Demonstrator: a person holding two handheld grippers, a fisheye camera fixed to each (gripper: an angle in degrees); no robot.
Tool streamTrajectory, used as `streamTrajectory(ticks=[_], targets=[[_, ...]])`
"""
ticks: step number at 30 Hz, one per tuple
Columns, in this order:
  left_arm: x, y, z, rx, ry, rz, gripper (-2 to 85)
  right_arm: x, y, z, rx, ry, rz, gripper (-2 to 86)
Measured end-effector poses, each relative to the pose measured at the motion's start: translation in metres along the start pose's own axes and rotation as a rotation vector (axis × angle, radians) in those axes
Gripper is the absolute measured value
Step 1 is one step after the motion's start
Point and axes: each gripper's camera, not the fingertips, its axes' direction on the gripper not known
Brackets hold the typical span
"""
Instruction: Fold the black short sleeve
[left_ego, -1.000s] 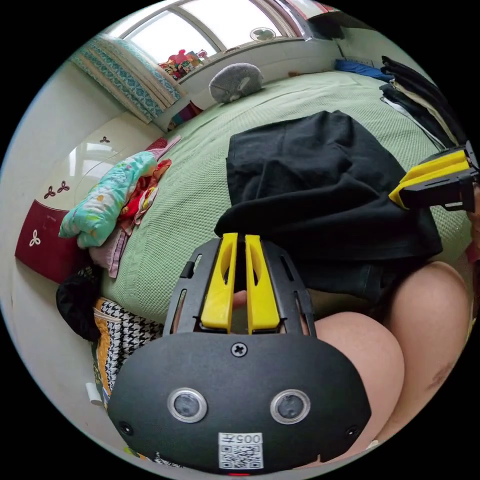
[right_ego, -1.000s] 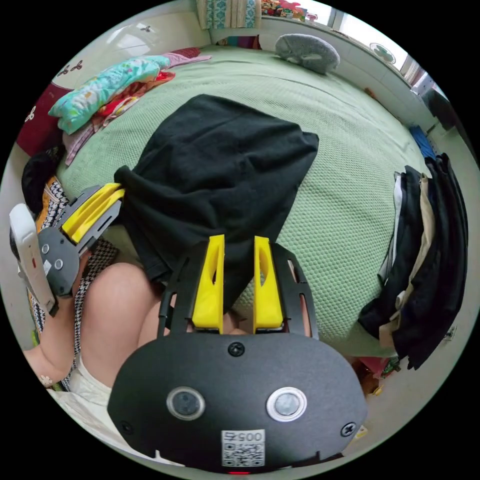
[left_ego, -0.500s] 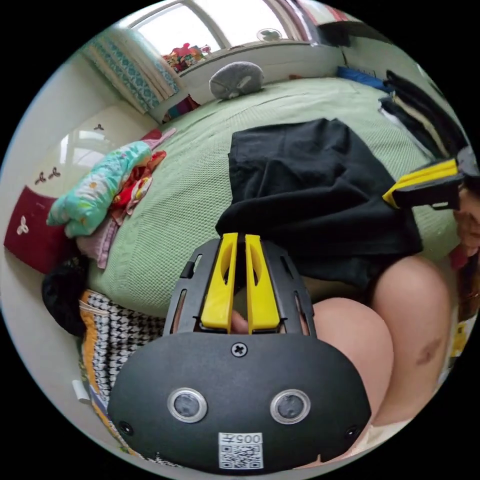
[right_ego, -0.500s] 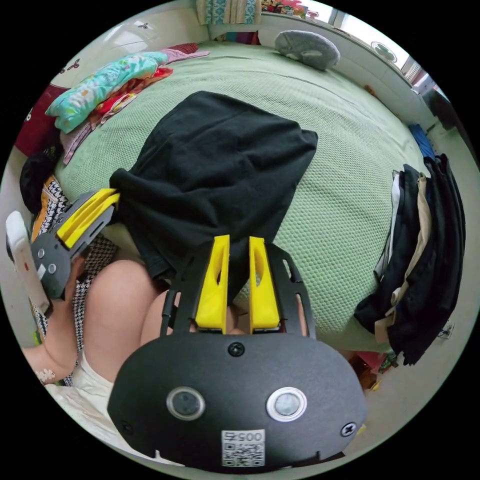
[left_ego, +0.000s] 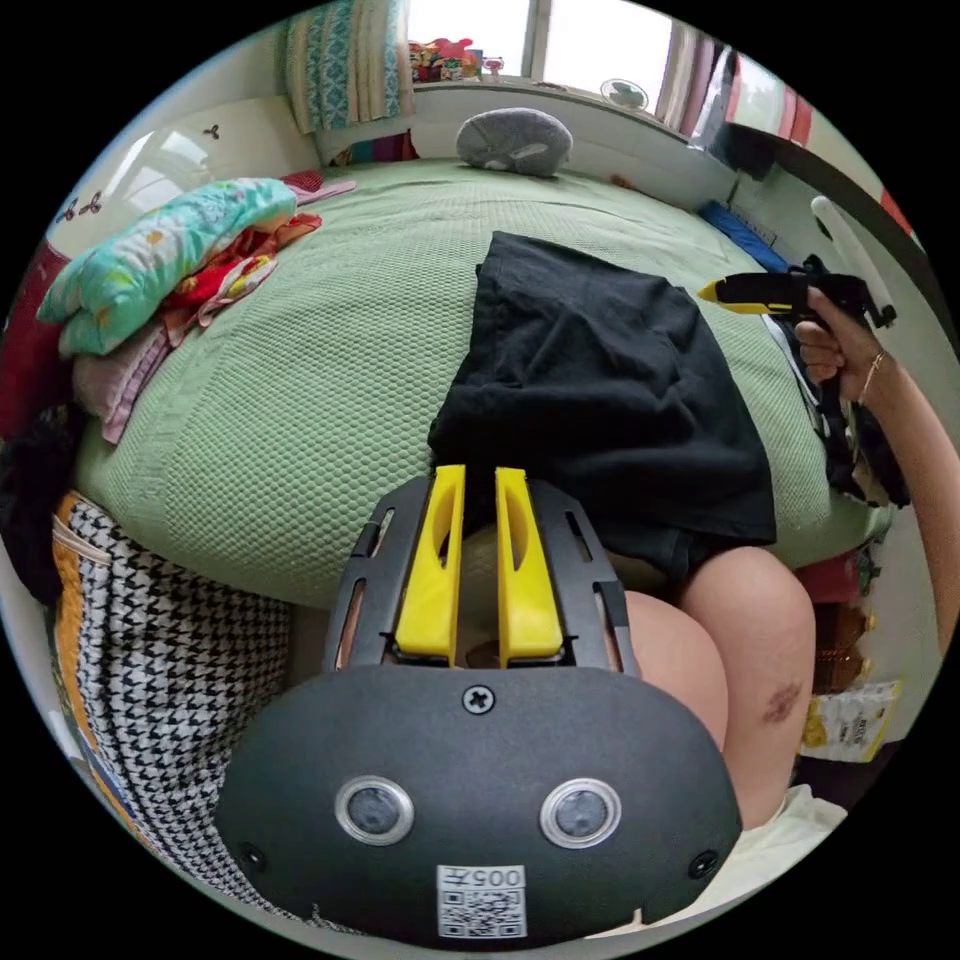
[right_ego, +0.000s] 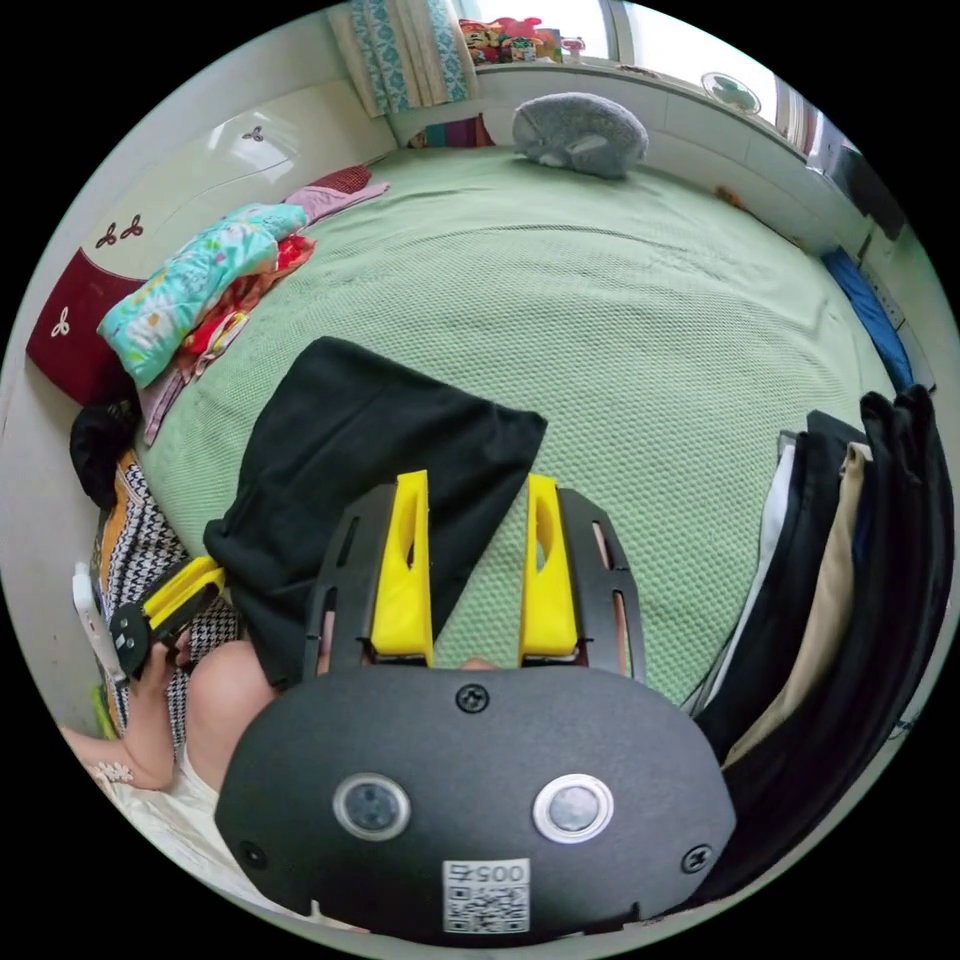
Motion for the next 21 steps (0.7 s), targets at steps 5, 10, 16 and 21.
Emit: streamTrajectory(ticks=[5,10,16,21], targets=[[-0.031,-0.015,0.009,-0.026,0.068,-0.054,6.5,0.008,-0.020,0.029,-0.062,-0.029,0.030,11.9],[-0.048,-0.033,0.014,-0.041,0.042,-0.027,5.6,-0.012,-0.018,0.040,-0.020,0.076,-0.023,11.4],[-0.080,-0.043,0.013,-0.038,0.096,-0.047,3.8,-0.020,-0.014,0.035,0.027,0.087,-0.021,3.0],[-0.098,-0.044,-0.003,-0.011,0.152,-0.039,2.9,-0.028,-0.012,0.015,0.082,0.070,-0.023,0.9]])
